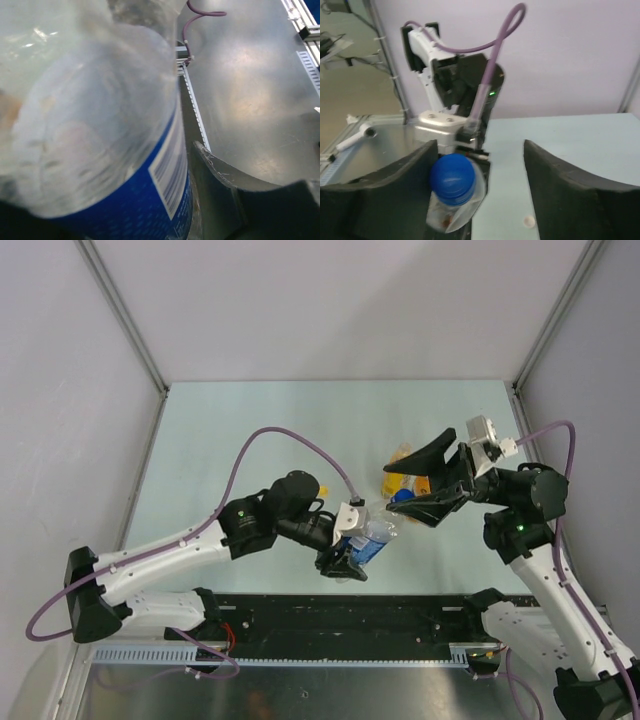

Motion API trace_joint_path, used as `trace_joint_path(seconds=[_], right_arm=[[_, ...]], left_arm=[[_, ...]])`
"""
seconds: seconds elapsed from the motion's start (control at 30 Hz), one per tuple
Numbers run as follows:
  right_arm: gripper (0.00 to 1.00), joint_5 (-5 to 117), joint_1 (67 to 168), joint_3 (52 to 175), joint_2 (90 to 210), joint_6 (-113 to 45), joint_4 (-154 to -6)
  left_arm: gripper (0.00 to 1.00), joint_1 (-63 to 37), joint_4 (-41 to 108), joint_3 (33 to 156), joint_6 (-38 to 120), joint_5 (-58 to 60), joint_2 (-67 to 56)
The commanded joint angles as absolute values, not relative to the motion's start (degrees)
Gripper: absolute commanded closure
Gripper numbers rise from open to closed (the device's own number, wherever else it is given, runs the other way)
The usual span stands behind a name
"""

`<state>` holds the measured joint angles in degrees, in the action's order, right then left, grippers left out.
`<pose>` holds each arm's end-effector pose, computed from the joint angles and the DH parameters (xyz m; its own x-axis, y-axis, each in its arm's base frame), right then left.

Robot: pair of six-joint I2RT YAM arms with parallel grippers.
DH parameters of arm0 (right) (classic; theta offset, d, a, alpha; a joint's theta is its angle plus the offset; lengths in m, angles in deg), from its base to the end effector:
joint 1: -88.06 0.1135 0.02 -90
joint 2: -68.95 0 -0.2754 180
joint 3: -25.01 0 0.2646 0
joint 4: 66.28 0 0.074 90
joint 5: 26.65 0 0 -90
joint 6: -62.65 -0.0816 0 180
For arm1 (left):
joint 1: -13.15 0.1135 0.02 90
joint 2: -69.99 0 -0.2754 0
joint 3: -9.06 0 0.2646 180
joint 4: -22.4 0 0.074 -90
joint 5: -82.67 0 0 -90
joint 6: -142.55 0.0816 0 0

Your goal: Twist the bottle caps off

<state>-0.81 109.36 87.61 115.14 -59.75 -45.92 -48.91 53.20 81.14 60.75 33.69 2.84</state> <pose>0.1326 0.1305 0.4526 0.0261 0.2609 -0.9650 -0.9997 0.0052 -0.0257 0.0926 -0.2889 0.3309 -0.0678 0.3575 -0.9314 0.9628 -0.2215 -0.1551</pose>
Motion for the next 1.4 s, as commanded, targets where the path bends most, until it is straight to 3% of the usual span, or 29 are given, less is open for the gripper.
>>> trace_joint_path(seconds=[0.0, 0.07, 0.13, 0.9, 1.37], right_arm=[[0.14, 5.7, 108.5, 86.4, 117.3, -59.9, -49.0], [0.04, 6.5, 108.1, 86.4, 117.1, -60.7, -48.9], [0.01, 6.8, 107.6, 86.4, 116.8, -61.7, -48.2], [0.01, 8.9, 105.3, 86.7, 113.2, -69.3, -41.4], [0.01, 29.8, 105.5, 90.2, 114.5, -65.5, -62.0]], left_arm=[[0.7, -49.9, 47.4, 81.9, 64.7, 38.0, 3.5], [0.7, -49.8, 47.4, 81.7, 64.0, 35.7, 3.3], [0.7, -49.6, 47.4, 81.3, 63.5, 33.8, 3.2], [0.73, -47.3, 46.6, 78.1, 62.5, 20.2, 6.2], [0.74, -47.4, 46.7, 80.3, 54.9, -13.5, -0.8]])
